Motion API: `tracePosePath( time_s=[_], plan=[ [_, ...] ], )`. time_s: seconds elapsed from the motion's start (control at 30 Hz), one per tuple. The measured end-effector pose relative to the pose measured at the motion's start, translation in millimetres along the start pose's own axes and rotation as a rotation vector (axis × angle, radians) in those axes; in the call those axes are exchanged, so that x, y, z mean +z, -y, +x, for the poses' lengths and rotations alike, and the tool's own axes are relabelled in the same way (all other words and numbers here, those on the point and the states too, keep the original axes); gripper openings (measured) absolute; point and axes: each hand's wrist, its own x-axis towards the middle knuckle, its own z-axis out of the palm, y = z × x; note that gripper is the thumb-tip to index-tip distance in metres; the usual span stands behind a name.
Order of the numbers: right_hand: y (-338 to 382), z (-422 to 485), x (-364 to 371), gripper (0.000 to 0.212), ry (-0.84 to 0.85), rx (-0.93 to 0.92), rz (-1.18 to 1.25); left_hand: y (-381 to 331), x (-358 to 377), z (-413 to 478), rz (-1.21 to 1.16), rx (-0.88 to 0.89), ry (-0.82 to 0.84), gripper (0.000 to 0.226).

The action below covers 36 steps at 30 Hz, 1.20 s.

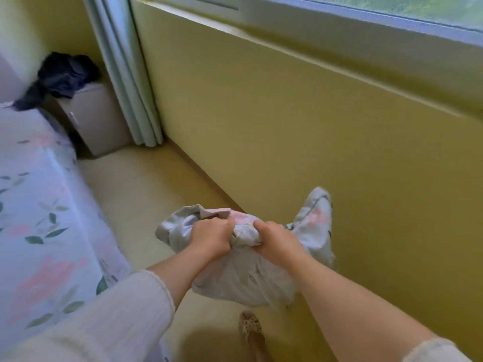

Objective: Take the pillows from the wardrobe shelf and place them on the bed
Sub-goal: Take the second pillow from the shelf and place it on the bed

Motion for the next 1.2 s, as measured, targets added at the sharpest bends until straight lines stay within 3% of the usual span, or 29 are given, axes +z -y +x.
tracePosePath(
  time_s=[0.27, 0.37, 0.53, 0.77, 1.2],
  plan=[
    [-11.8, 148.7, -54.0, 0.029, 0.075, -0.234, -0.052, 37.4, -42.4, 105.5, 0.017, -0.249, 0.038, 0.03],
    [0.6, 185.5, -66.3, 0.021, 0.098, -0.337, -0.069, 56.6, -54.3, 120.4, 0.009, -0.334, 0.042, 0.033],
    [34.1, 234.9, -80.9, 0.027, 0.095, -0.469, -0.121, 92.0, -74.7, 133.3, -0.014, -0.472, 0.013, 0.033],
    [76.1, 303.0, -92.2, 0.017, 0.084, -0.537, -0.108, 153.7, -95.9, 174.7, -0.018, -0.535, -0.03, 0.034],
    [227.6, 536.9, -94.1, 0.016, 0.189, -0.664, -0.214, 377.9, -99.5, 294.3, -0.207, -0.729, -0.058, 0.029]
  ],
)
